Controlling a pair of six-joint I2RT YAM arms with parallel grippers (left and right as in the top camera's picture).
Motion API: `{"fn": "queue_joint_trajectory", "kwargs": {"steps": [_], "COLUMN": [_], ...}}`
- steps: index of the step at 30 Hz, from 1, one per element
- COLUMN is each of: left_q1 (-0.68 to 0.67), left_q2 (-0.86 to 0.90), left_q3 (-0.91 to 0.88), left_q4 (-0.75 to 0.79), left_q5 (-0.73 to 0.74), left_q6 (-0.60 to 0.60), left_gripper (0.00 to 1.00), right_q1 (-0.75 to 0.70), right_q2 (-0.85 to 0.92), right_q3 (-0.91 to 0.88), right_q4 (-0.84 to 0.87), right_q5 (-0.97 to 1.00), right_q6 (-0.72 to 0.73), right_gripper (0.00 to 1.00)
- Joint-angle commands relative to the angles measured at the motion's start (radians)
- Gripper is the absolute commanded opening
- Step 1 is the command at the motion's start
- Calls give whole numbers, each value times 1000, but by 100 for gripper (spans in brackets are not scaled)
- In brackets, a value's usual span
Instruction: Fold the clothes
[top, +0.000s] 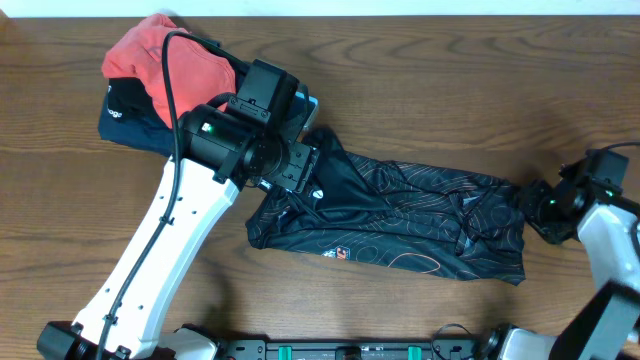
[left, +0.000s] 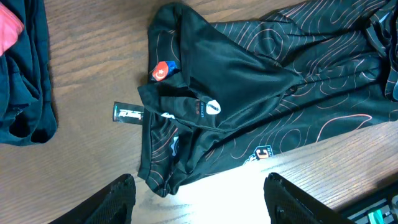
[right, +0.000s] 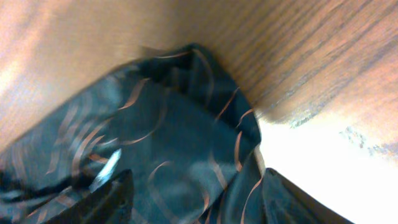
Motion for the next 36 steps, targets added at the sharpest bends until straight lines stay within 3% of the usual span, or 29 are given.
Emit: {"fn": "queue_joint_trajectory", "kwargs": {"steps": [1,3,6,12,22,23,24,27,32,35,36], "left_q1": [1,1,1,1,1,1,1,1,1,1,1], "left_q2": [-5,-5,-5,-5,-5,-5,-5,-5,-5,-5,-5], "left_q3": [21,21,21,21,21,21,21,21,21,21,21], "left_q4": [-3,-4,-3,-2,-2,-2,-2,-2,-3,-2,1], "left_q5": [-11,-11,-11,-11,-11,-11,-11,-11,-11,-12,-12], "left_q6": [2,-2,-2,-2,-2,-2,-2,-2,-2,-1,-1], "left_gripper": [68,68,68,68,68,68,68,68,68,68,68], "right_q1": [-9,-9,-9,-2,53,53,53,31,-92,-156,-169], "right_q2": [56,70,61,54,54,54,54,54,54,54,54], "right_q3": [11,11,11,11,11,11,11,12,13,13,13], "right_q4": [11,23,54,138,218,231,241,262,255,246,229], "right_q5": [21,3,-61,-351,-469,-472,-470,-461,-490,-563,-542], "right_q6": [16,15,-5,-12,-29,-29,-30,-42,-74,-120,-120], "right_gripper": [51,28,9,2,17,25,42,52,54,47,38]}}
